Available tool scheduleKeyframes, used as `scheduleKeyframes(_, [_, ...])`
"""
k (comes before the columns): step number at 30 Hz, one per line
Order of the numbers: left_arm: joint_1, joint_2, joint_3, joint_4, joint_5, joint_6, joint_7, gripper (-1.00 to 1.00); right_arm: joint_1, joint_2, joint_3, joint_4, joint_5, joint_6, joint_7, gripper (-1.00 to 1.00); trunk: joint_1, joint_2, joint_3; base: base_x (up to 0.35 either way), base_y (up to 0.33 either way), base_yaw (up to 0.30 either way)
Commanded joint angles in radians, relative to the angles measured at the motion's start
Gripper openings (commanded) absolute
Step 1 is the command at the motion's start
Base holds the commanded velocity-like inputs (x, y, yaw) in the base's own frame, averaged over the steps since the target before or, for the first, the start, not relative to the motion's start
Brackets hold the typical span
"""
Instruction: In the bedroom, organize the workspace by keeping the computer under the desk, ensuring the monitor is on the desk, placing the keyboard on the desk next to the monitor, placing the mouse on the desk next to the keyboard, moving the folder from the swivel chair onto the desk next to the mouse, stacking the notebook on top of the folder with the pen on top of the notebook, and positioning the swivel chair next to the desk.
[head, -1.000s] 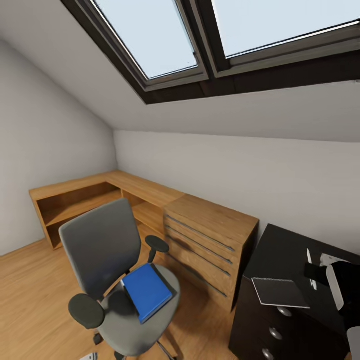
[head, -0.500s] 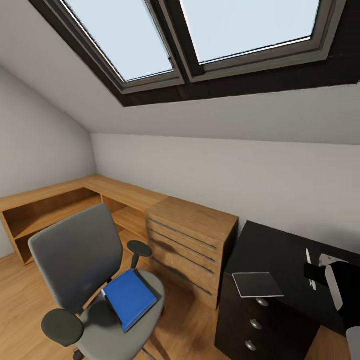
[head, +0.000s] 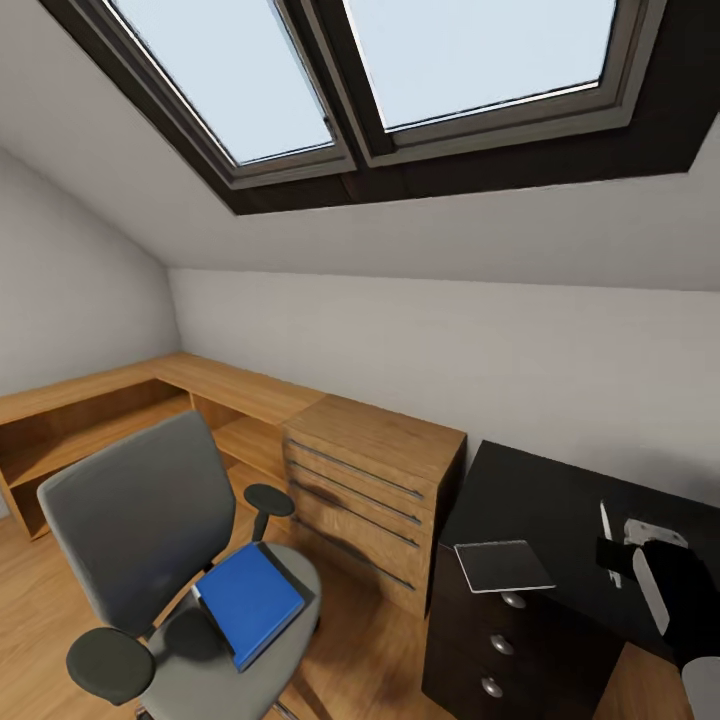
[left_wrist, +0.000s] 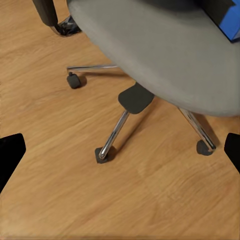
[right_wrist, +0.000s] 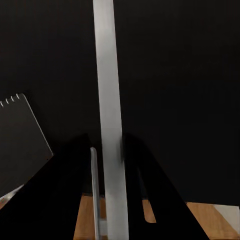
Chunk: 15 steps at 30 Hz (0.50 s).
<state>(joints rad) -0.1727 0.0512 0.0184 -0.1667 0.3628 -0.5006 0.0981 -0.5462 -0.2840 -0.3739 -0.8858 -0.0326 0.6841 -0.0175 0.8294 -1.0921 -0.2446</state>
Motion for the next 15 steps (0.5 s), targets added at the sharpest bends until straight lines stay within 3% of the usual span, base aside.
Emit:
scheduleKeyframes(1, [-0.001,0.0,0.002,0.001,-0.005,-0.002,0.004,1.0,-0.004,-0.001,0.001,0.043,0.007,-0.024,-0.002,-1.0,0.0,-0.001,-0.001,0.0,0.0,-0.002])
scheduleKeyframes(4, [-0.001,-0.001,0.001,0.001,-0.004,-0.003,0.005,1.0,-0.007,0.001,0.004,0.087,0.052,-0.096,-0.001,-1.0,0.0,-0.001,-0.001,0.0,0.0,0.0])
scheduleKeyframes(10, [-0.001,-0.001,0.0,0.005,-0.004,-0.003,0.004,1.0,-0.019,0.001,0.005,0.133,0.086,-0.143,-0.003,-1.0,0.0,-0.001,-0.001,0.0,0.0,0.0])
scheduleKeyframes(12, [-0.001,-0.001,0.0,0.01,-0.004,-0.003,0.003,1.0,-0.057,0.0,0.006,0.185,0.091,-0.17,-0.003,-1.0,0.0,-0.001,-0.001,0.0,0.0,0.0])
scheduleKeyframes(15, [-0.001,-0.001,-0.001,0.016,-0.005,-0.005,0.002,1.0,-0.195,-0.018,0.006,0.374,0.111,-0.236,-0.007,-1.0,0.0,-0.001,-0.001,0.0,0.0,0.0])
